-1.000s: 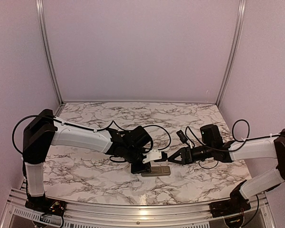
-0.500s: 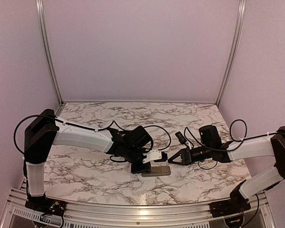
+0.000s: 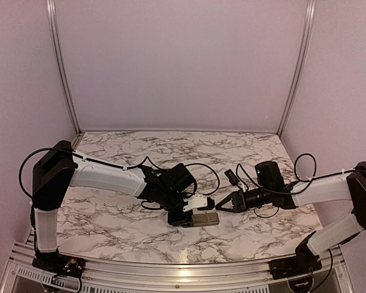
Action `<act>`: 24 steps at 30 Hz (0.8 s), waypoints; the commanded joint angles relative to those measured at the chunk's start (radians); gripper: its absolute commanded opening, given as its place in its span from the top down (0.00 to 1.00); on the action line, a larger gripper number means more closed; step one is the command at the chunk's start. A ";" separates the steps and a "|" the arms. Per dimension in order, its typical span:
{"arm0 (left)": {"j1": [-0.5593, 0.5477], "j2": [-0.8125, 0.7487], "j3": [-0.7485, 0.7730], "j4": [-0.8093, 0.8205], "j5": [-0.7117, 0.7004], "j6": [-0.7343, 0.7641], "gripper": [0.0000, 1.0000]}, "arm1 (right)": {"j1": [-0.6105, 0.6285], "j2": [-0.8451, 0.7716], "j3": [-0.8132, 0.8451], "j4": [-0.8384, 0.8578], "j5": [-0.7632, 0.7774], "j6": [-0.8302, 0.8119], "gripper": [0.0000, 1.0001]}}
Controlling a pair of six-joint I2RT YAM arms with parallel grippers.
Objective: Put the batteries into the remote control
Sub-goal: Load the battery cover onto the remote control without the battery cover, then press the battery cover on the remote control.
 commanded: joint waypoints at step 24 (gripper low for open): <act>0.063 -0.179 -0.174 0.232 -0.066 -0.173 0.47 | 0.088 0.092 0.081 0.042 0.043 0.036 0.90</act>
